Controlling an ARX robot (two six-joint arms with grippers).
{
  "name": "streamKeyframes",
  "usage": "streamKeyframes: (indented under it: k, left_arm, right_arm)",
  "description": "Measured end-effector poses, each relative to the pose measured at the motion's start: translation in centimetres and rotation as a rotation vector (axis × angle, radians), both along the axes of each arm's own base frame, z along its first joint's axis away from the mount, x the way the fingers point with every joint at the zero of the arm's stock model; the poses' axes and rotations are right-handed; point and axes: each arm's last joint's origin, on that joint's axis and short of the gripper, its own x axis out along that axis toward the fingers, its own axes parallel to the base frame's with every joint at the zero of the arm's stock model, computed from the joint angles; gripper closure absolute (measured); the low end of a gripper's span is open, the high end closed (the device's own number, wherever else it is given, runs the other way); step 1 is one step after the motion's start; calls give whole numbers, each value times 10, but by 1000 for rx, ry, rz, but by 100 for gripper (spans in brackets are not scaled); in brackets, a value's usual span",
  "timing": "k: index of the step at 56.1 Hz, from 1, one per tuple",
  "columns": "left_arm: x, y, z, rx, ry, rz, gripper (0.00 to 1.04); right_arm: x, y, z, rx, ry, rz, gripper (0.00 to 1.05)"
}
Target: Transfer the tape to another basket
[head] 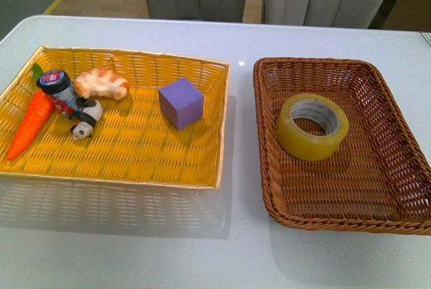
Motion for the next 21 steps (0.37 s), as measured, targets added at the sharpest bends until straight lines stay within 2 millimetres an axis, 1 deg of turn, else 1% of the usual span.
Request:
streamKeyframes:
  k: [21]
  left_arm:
    - [0, 0, 0, 0, 0, 0, 9]
  right_arm:
    - [0, 0, 0, 0, 0, 0, 9]
